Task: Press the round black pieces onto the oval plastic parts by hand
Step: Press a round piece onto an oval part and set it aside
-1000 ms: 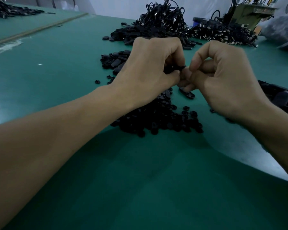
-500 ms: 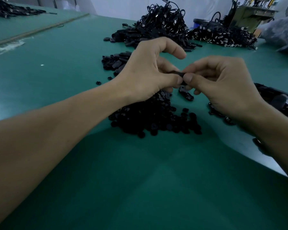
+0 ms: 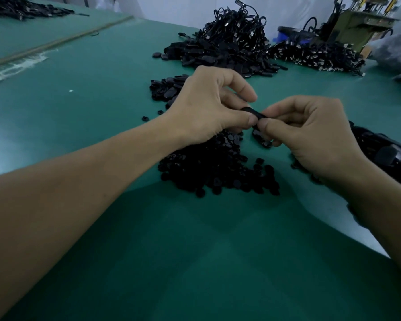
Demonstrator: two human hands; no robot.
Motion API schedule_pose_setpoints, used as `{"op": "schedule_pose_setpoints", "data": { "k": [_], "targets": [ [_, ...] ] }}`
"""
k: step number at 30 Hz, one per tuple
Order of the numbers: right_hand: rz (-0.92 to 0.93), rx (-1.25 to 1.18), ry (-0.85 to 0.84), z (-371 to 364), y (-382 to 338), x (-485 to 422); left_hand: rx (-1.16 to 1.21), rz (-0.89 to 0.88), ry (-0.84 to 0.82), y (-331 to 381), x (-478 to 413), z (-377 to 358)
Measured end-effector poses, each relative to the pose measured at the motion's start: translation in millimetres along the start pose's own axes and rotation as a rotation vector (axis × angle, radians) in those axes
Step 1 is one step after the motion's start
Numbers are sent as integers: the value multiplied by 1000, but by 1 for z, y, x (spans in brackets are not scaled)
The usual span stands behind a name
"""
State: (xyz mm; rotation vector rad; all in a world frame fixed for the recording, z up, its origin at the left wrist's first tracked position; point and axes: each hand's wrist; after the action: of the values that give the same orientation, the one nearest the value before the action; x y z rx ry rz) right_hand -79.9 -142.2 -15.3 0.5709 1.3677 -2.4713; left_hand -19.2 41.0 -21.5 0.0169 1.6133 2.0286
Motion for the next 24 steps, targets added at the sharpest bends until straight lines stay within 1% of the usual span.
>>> {"op": "schedule_pose_setpoints", "data": {
  "k": [10,13,17,21,24],
  "targets": [
    [16,173,-46,-4,7,2,-107,-19,-53,0,4,0],
    [20,125,-57,-2,8,4,-75,-23,-71,2,4,2],
    [17,-44,-8,-5,6,11,1,-11,-85,0,4,7],
    [-11,-54,76,-14,1,20,81,26,-64,-6,6,9],
    [-17,-68,93,-17,-2,21,145,55,-66,-7,5,11]
  ]
}}
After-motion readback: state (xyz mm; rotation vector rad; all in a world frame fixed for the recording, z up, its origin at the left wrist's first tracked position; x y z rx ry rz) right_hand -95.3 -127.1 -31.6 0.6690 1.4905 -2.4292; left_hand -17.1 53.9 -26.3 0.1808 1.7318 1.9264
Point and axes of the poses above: each hand's wrist, its own x-axis away from the middle knuckle, its own z-axis out of the back of the hand, y = z × x, and after that the axes turned 5 degrees about z, right-handed
